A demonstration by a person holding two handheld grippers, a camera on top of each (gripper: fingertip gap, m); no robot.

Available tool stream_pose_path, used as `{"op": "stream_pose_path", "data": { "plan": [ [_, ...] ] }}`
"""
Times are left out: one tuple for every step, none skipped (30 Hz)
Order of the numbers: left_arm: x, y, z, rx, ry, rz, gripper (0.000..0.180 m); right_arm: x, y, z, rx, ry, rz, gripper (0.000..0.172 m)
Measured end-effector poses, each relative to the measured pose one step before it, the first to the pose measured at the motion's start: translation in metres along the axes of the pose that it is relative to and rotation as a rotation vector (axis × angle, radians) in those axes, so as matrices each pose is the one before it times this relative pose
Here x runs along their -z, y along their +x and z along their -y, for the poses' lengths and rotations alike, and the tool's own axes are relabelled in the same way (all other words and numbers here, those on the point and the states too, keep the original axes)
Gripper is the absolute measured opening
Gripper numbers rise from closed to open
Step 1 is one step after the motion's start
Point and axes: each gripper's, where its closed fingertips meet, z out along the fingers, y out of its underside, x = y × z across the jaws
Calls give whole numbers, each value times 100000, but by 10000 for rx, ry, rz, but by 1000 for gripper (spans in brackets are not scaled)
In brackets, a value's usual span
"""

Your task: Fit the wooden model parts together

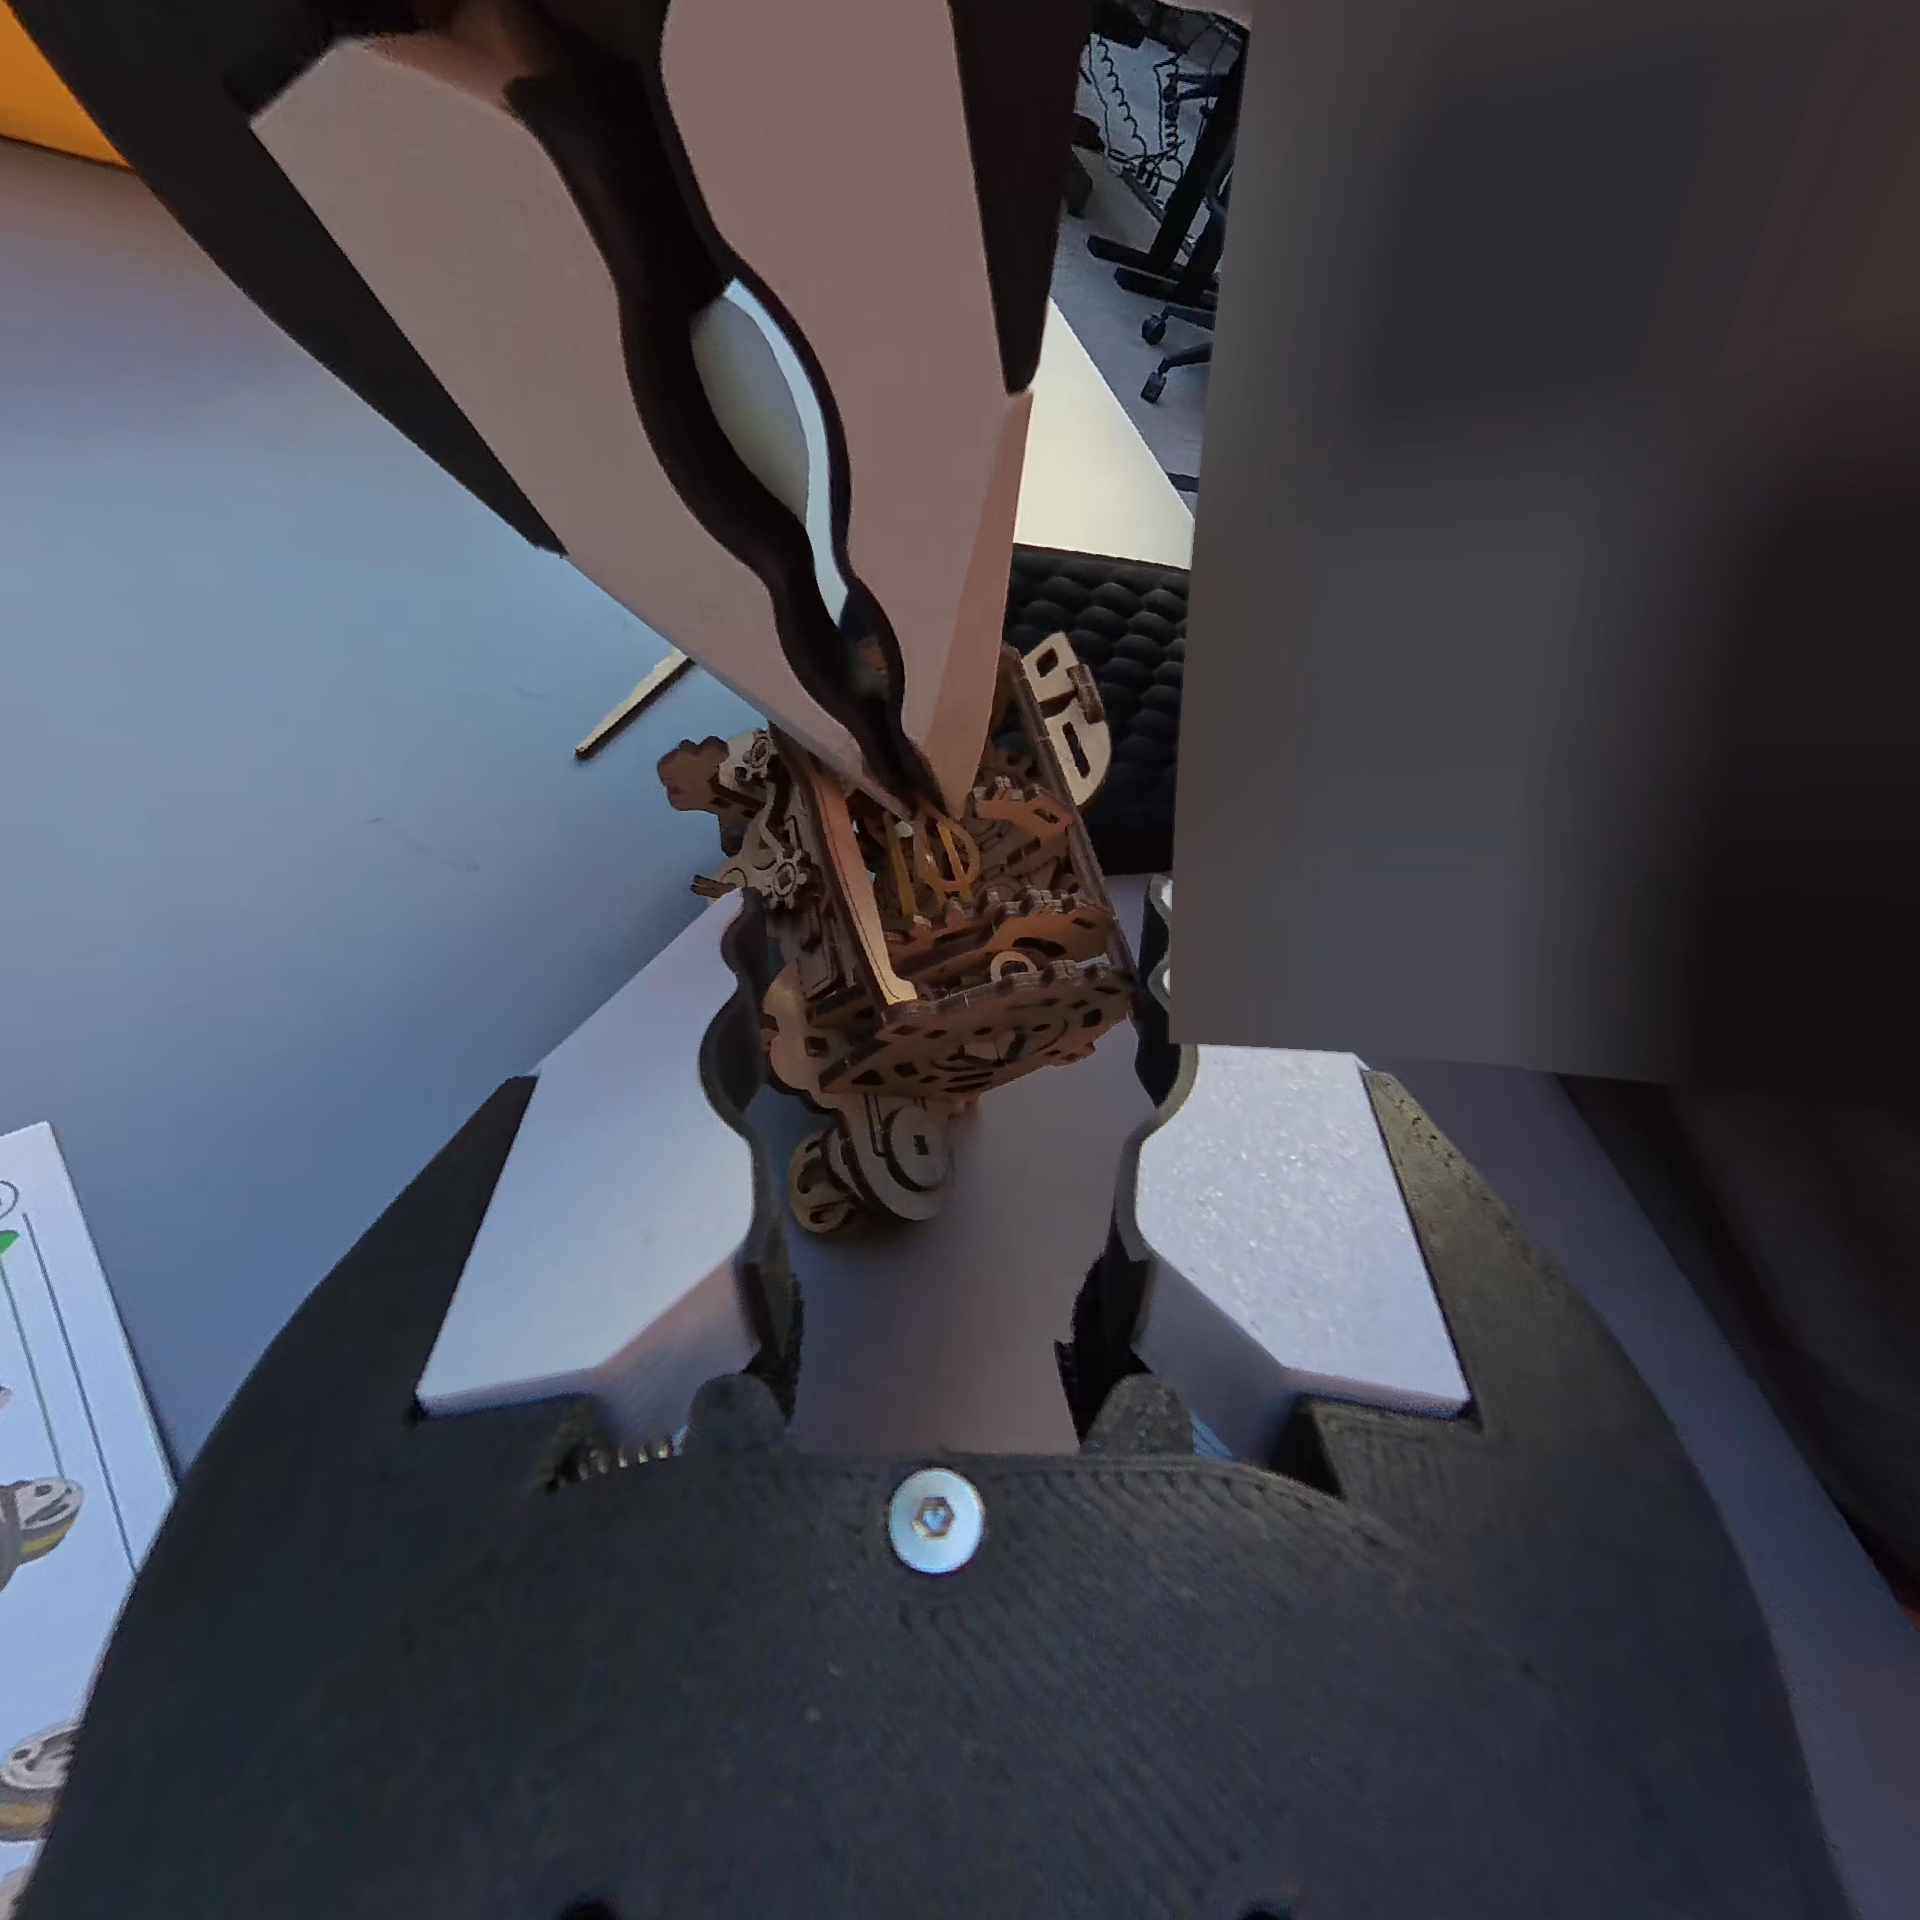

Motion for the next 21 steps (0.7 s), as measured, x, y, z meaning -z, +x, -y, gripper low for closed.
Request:
{"op": "stream_pose_path", "data": {
  "plan": [
    [-2, 6, 8, -3, 10, -21, 69, -46, 19, 19, -26, 32, 64, 0],
    [-1, 35, -4, -17, 7, -33, 69, -50, -8, 60, 33, 47, 52, 0],
    [5, 21, -9, -22, -2, -18, 69, -19, -69, 45, -5, 41, 87, 0],
    [-10, 0, -7, 3, 2, 6, 69, -5, -12, 12, -27, 7, 53, 0],
    [-21, 15, 20, -1, 12, -8, 70, 1, 6, 47, 47, 21, 13, 0],
    [-19, 32, 0, -23, 12, -16, 69, 20, -56, 38, 105, -25, 19, 0],
    [-19, 2, 6, 7, 12, -12, 69, 14, -21, -59, 104, -111, -14, 0],
    [-21, 9, 15, 8, 13, -8, 69, 23, 15, 61, 20, -72, -50, 0],
    [-7, 0, 7, -6, 15, -3, 69, 24, -58, 157, 53, -29, -39, 0],
    [-17, 2, 8, 14, 8, 1, 69, 37, -20, 139, 38, -53, -87, 0],
    [6, 1, 4, 12, -3, 8, 69, 22, 104, 18, 62, -124, -197, 0],
    [-1, 6, -3, -2, -7, 10, 69, 15, 13, 74, 122, -64, -177, 0],
    [3, 9, -7, -1, 0, 2, 69, -15, -187, 108, 101, -12, -37, 0],
    [6, 5, -7, 13, 4, -3, 69, -35, -181, 38, 81, -4, -22, 0],
    [6, 1, 9, 9, 5, -9, 70, -54, -68, -51, 66, -28, -73, 0],
    [-1, 4, 1, -8, 1, -7, 70, 2, 99, 19, 60, 46, -172, 0],
    [-1, 4, 1, -9, 1, -7, 70, 40, 34, -9, 57, 46, -122, 0],
    [-10, -2, 3, 4, 4, -8, 70, 37, 3, -32, 35, 46, -82, 0],
    [6, 5, 9, 14, 5, -9, 70, 71, 32, -8, -17, 53, -69, 0],
    [8, 23, -6, -8, -1, -17, 70, 112, 89, 15, 20, 56, -120, 0],
    [31, 27, -30, -18, -7, -12, 69, 145, 367, -230, 16, -89, -297, 0]
  ]
}}
